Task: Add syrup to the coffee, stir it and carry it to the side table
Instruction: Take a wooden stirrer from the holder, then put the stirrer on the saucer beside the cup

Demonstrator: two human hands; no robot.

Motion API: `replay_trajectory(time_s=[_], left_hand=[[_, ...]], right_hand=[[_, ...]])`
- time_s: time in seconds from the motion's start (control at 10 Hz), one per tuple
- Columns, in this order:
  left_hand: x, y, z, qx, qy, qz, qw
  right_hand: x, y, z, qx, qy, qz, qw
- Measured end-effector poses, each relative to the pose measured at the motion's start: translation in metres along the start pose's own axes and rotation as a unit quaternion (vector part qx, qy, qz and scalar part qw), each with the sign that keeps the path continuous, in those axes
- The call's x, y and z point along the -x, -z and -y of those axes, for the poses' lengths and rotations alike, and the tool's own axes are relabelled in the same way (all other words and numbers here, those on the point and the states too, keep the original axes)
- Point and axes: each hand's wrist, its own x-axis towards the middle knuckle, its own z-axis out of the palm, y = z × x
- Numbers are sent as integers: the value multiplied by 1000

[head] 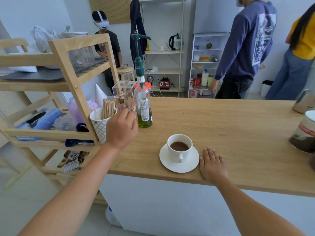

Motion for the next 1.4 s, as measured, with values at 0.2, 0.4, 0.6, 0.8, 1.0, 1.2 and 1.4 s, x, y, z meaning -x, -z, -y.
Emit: replay_trajectory(time_s=[0.2, 0.4, 0.6, 0.8, 1.0, 1.2, 1.4], left_hand=[[41, -21, -52, 88, 15, 84, 993], [93, -41, -90, 120, 62, 156, 979], [122, -46, -105, 209, 115, 214, 947], [133, -47, -107, 226, 91, 247, 938], [119, -44, -93, 233, 175, 240, 926], [57, -61, -74, 391, 565, 392, 611], [46, -80, -71, 461, 627, 445, 444]], right_hand=[[2, 1, 0, -2, -1, 5, 1000], [2, 2, 0, -4, 2, 0, 1000], [1, 2, 1, -4, -2, 4, 1000], [2, 1, 0, -9, 3, 8, 1000], [-3, 10, -1, -115, -9, -2, 993], [-14, 61, 14, -458, -191, 71, 865], [-11, 75, 27, -509, -192, 263, 797]])
